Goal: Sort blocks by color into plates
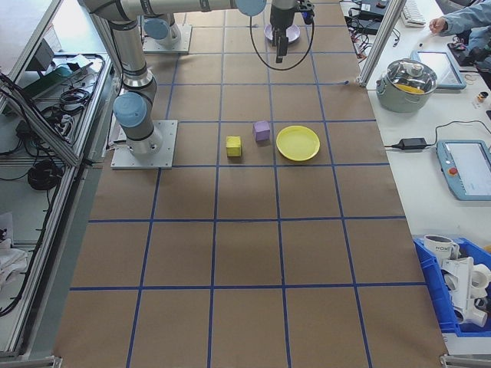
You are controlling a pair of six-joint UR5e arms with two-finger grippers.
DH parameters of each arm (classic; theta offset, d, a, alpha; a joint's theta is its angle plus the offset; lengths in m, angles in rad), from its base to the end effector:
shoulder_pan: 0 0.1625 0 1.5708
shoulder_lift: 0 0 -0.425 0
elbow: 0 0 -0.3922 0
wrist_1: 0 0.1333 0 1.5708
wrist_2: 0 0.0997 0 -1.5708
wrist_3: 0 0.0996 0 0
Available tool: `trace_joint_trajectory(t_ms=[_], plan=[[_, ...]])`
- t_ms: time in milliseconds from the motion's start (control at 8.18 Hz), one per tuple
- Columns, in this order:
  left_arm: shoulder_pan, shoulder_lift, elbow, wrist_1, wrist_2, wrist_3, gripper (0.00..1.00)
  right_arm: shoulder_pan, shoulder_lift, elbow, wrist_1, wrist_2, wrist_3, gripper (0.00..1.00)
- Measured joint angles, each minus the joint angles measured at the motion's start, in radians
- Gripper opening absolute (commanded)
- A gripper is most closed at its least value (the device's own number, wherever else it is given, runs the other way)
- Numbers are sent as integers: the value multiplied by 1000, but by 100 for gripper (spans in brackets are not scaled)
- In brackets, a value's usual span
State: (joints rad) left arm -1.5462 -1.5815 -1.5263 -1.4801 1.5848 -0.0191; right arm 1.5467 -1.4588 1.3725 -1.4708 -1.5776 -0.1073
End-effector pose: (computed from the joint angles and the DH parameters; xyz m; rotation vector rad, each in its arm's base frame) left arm -0.1194 -0.5109 0.5143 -0.0696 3.1204 -0.1945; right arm 0.1197 -0.5396 0.5177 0.1305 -3.1329 -0.0221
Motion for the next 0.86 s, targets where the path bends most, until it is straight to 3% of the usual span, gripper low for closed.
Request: trace_joint_trajectory(t_ms=[245, 489, 856], plan=[[0, 0, 0, 2, 1, -1, 100, -132, -1, 86, 7, -34, -75, 100], [0, 1, -1, 3, 1, -1, 100, -240, 1, 235, -7, -101, -124, 100], [0, 3, -3, 2, 1, -1, 100, -299, 7, 492, -122, -128, -176, 100]])
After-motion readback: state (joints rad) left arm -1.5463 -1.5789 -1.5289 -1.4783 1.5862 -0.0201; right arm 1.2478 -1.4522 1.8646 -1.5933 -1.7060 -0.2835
